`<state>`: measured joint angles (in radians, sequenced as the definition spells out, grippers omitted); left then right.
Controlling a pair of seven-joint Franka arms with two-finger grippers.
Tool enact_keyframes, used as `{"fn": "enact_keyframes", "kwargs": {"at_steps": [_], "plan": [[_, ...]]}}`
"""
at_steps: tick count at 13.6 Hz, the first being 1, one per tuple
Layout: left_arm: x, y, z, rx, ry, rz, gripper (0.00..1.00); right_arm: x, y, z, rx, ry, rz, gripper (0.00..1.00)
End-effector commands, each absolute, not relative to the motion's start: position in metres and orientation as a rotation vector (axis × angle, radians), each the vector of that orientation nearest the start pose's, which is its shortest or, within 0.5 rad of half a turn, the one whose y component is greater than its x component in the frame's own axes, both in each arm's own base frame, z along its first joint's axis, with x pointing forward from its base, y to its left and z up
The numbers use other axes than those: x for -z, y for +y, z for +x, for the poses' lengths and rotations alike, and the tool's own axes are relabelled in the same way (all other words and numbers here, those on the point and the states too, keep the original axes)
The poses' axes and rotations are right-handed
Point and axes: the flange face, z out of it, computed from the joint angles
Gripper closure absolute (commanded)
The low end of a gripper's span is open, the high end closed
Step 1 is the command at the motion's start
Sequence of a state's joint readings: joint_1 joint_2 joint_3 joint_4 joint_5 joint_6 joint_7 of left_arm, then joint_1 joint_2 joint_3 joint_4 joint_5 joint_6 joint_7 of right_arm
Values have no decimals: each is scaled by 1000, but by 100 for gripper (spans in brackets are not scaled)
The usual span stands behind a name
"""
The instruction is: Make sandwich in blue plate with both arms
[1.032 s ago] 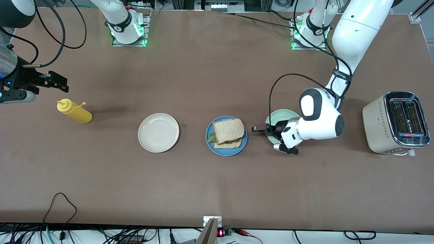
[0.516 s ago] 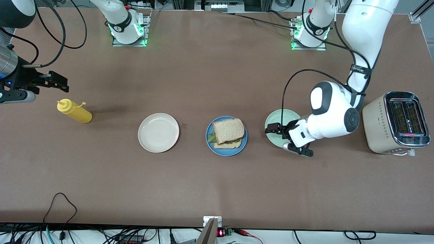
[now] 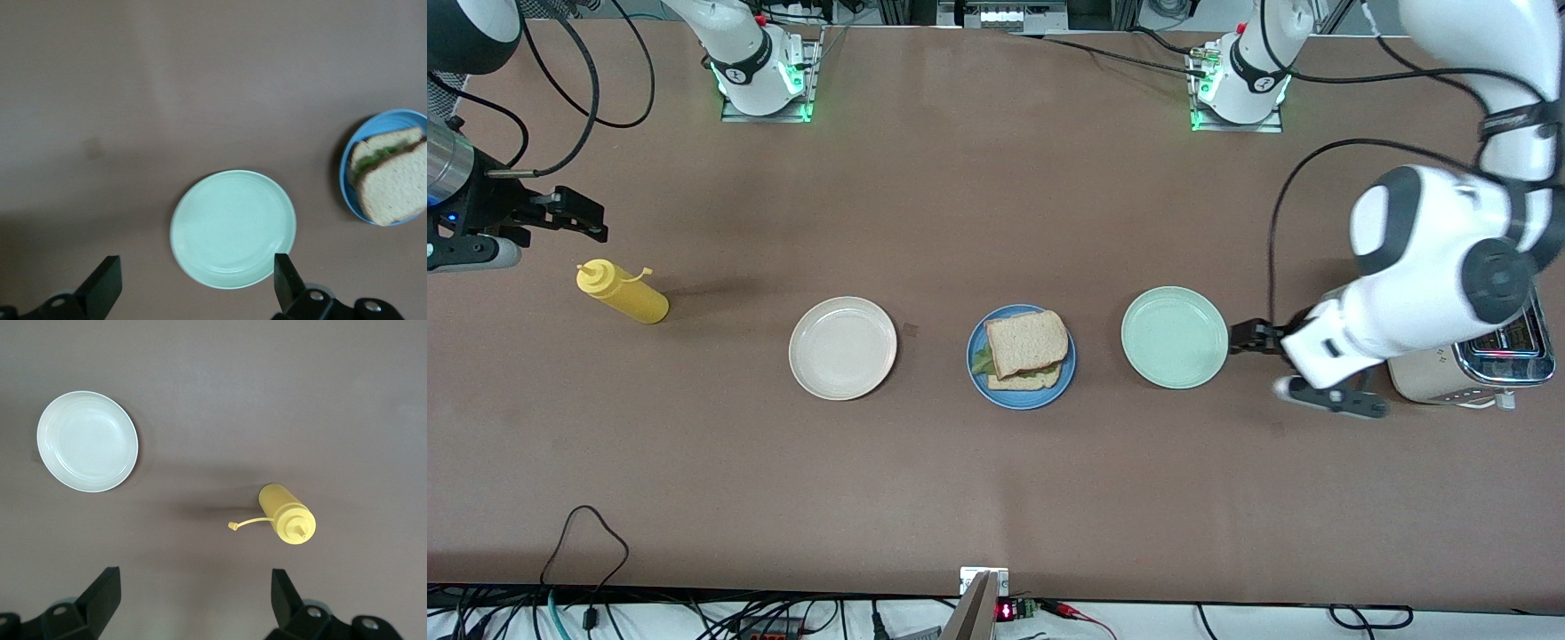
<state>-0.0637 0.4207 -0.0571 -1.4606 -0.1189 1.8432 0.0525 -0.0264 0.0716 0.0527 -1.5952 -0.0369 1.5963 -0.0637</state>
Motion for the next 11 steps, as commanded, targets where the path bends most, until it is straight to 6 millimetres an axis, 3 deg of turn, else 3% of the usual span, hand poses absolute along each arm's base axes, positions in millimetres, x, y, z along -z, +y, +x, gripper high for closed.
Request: {"fn": "enact_keyframes", "kwargs": {"at_steps": [1, 2, 5, 8, 11], "plan": [[-471, -16, 669, -24, 69, -3256, 0, -578, 11, 575, -122, -150, -3156, 0], [-480, -4, 666, -5, 42, -3254, 0, -578, 12, 575, -122, -152, -3156, 0], [-525, -1, 636, -14, 59, -3205, 0, -578, 12, 575, -122, -152, -3156, 0], [-555, 4, 611, -89, 27, -3197, 0, -578, 13, 574, -131, -154, -3155, 0], [-556, -2, 590, -105, 2, -3194, 0, -577, 13, 573, -148, -152, -3155, 0]]}}
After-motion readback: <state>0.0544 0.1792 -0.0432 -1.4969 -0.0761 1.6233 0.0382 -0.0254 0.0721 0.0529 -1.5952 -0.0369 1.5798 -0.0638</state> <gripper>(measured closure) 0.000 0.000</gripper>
